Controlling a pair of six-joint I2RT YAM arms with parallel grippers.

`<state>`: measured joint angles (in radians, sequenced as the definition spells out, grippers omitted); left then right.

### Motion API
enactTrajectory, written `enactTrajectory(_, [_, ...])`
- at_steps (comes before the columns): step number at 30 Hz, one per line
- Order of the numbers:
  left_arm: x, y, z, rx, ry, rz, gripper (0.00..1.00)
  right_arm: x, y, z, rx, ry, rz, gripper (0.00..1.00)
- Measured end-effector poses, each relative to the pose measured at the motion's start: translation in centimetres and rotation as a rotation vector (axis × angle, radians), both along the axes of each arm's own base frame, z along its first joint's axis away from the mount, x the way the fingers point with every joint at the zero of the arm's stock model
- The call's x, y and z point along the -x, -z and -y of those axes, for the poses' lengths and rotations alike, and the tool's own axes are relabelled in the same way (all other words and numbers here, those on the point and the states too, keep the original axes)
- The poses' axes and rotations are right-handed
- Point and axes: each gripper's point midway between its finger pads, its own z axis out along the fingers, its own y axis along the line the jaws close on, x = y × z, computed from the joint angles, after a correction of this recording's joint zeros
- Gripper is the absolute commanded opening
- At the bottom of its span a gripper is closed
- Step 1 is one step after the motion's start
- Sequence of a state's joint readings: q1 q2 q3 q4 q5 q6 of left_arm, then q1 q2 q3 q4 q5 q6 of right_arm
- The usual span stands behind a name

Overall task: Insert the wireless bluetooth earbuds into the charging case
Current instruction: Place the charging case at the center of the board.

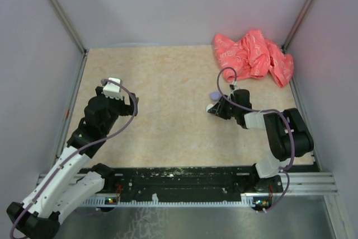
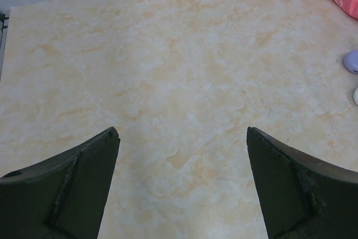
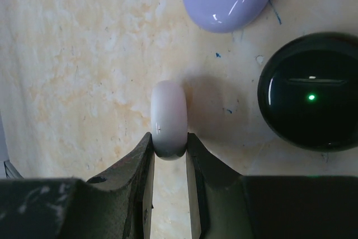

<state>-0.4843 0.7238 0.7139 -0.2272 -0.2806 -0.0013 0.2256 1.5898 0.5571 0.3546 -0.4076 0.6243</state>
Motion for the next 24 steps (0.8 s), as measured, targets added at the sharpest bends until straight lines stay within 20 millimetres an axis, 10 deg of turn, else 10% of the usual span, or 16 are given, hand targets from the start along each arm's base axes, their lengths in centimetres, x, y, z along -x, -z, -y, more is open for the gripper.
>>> enactTrajectory(13, [0.2, -0.5, -0.4, 0.015, -0.004, 0.021, 0.99, -2.7, -0.5, 1.8, 0.034, 0.158, 0.0, 0.52])
enactTrajectory(24, [0.2, -0.7, -0.8, 0.028, -0.012, 0.026, 1.0, -0.6, -1.9, 2.9, 0.086, 0.163, -0.034, 0.7])
